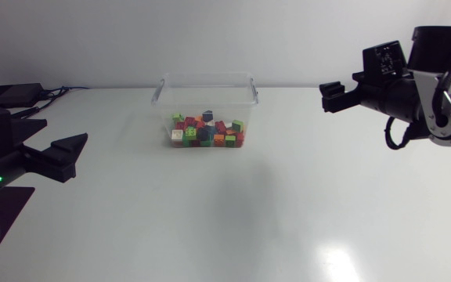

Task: Place the duplo bricks in the container

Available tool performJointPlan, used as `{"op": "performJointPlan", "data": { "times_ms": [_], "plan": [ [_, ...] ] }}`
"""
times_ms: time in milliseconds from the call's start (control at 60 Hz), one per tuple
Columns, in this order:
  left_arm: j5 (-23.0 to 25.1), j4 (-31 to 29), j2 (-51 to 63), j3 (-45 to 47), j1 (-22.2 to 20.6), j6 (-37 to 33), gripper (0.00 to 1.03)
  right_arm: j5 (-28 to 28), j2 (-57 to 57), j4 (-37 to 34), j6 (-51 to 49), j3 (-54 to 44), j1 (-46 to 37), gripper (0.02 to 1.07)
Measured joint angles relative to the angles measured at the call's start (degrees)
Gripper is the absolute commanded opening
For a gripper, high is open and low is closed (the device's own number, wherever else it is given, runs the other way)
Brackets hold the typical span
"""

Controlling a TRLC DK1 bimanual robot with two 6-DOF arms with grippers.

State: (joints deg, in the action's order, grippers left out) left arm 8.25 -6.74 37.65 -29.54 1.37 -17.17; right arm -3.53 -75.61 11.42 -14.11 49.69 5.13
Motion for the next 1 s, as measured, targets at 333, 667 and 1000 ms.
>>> {"op": "performJointPlan", "data": {
  "times_ms": [333, 667, 1000],
  "plan": [
    [0.0, 2.45, -7.67, 4.2, 2.64, 0.02, 0.99, -0.04, 11.52, 1.42, 0.0, -10.78, -5.57, 1.02],
    [0.02, 2.8, -15.15, 8.35, 4.37, -0.63, 0.99, 0.2, 24.2, 3.82, -0.02, -22.03, -7.82, 1.02],
    [0.0, 2.8, -23.96, 11.69, 5.03, -0.85, 0.99, 0.68, 36.7, 2.93, -1.11, -28.98, -8.61, 1.02]
  ]
}}
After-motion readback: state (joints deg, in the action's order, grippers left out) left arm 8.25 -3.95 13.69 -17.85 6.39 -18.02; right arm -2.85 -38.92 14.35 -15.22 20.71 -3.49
